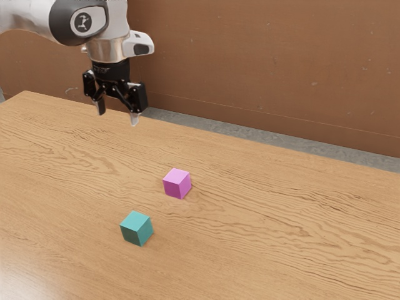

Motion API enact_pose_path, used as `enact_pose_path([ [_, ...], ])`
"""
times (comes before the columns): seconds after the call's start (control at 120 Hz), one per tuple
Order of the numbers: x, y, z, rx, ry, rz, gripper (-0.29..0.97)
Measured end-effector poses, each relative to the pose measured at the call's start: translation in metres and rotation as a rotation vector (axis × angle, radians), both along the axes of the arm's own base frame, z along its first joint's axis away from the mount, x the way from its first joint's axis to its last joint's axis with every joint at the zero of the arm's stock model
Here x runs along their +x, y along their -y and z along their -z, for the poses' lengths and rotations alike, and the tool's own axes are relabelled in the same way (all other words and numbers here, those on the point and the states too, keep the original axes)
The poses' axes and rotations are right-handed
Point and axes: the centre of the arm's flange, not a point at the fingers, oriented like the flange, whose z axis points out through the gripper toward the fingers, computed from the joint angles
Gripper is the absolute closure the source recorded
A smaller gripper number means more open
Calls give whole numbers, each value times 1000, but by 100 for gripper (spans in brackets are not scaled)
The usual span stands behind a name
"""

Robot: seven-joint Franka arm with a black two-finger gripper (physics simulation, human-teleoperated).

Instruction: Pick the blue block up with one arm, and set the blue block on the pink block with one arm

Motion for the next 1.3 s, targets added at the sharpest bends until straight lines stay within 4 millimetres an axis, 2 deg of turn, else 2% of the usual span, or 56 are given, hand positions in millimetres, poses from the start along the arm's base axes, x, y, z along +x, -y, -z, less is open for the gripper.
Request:
enact_pose_path([
  [0.058,3,0,2,-9,15,15,0],
  [0.1,4,-1,12,-13,14,26,0],
  [0.167,6,-9,41,-32,-4,27,0],
  [0.308,9,-32,86,-68,-8,11,0],
  [0.492,3,-27,147,-117,-7,35,0],
  [0.65,2,-34,178,-154,21,20,0],
  [0.858,4,-40,207,-166,46,18,0],
  [0.942,-3,-42,226,-168,36,15,0],
  [1.208,2,-48,264,-184,33,-6,0],
  [1.3,-3,-51,272,-188,32,-13,0],
])
